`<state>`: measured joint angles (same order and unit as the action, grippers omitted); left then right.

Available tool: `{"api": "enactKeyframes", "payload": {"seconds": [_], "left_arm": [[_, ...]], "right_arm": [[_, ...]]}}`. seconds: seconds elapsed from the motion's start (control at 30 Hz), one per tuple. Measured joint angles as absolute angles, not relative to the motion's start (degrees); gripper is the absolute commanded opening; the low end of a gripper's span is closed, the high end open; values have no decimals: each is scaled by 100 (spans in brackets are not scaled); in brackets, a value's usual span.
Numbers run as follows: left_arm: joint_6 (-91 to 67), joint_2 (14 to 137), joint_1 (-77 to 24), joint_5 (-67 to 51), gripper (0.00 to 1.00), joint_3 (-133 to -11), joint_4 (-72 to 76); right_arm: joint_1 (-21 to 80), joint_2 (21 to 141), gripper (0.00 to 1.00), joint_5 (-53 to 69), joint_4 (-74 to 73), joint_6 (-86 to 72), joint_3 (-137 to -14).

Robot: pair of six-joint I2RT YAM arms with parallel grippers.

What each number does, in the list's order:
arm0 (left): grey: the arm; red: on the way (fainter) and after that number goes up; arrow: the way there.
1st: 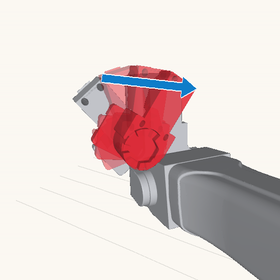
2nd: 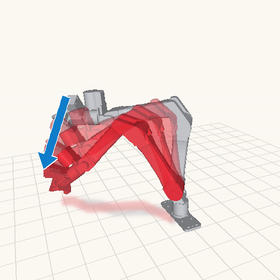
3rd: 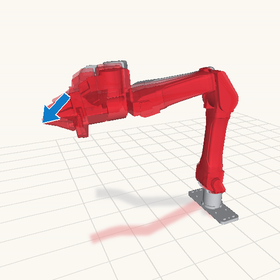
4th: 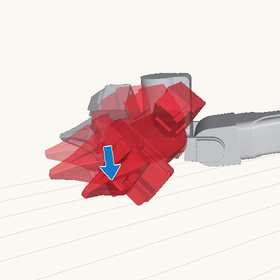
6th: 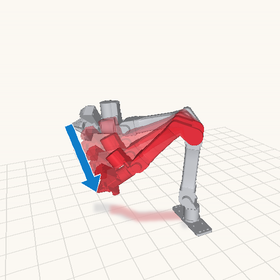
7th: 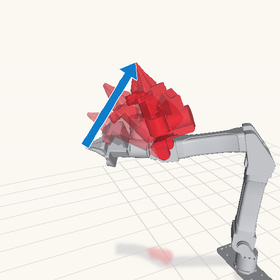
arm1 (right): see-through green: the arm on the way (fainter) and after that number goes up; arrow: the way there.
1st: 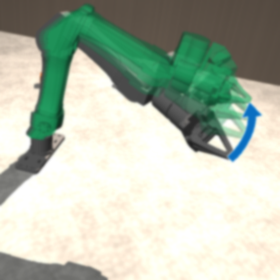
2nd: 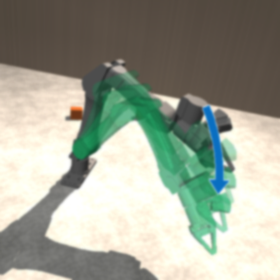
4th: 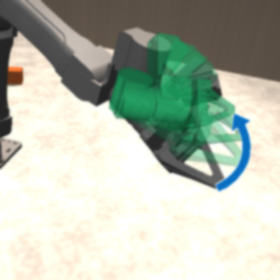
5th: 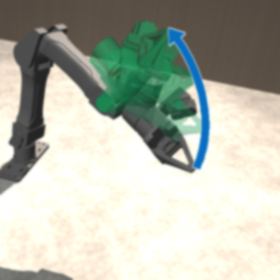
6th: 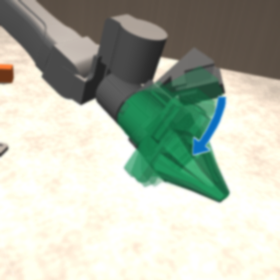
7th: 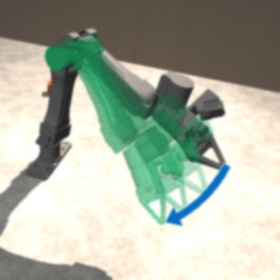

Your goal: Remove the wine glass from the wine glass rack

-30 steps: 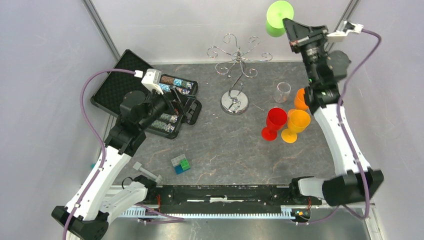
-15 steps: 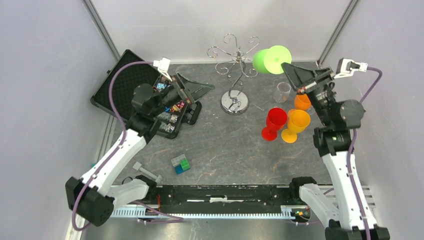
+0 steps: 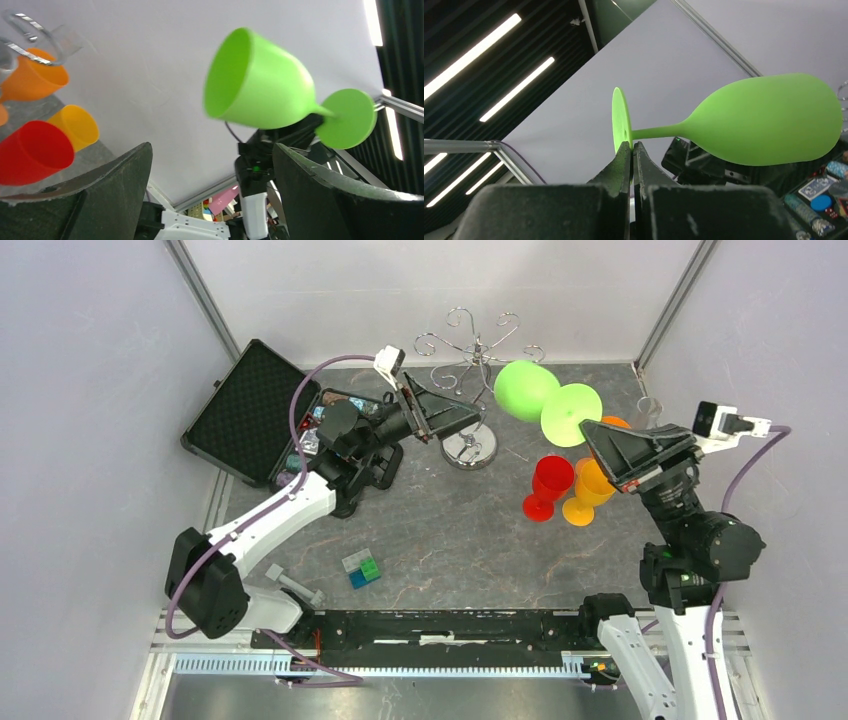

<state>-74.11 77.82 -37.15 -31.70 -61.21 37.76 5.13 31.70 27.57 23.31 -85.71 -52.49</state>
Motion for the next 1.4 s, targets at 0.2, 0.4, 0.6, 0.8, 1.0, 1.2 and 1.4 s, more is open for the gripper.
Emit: {"api": "enactKeyframes", "payload": {"seconds": [0.2, 0.4, 0.6, 0.8, 1.0, 1.2, 1.4], "left_arm": [[-7588, 7975, -3911, -3208, 89, -6425, 4112], [-7695, 8064, -4007, -3214, 89, -6514, 4224], [-7701, 8066, -4038, -3227, 86, -6648, 4237], [-7867, 8121, -4021, -3330, 62, -6694, 4456], [-8162, 8204, -3988, -3430, 40, -6692, 4860], [-8252, 8204, -3955, -3492, 36, -6667, 5068], [-8359, 8184, -3966, -3669, 27, -6591, 5186]], "right_arm": [[513, 3170, 0, 2891, 2237, -8921, -4976], [513, 3114, 0, 2954, 2309, -9080, -4974], [513, 3057, 0, 2976, 2399, -9242, -4759], [513, 2967, 0, 2899, 2663, -9415, -4517], [515, 2571, 0, 2412, 3033, -9708, -3946], [513, 2432, 0, 1949, 3573, -10287, -3203], [513, 2447, 0, 1804, 3758, -10783, -2644]]}}
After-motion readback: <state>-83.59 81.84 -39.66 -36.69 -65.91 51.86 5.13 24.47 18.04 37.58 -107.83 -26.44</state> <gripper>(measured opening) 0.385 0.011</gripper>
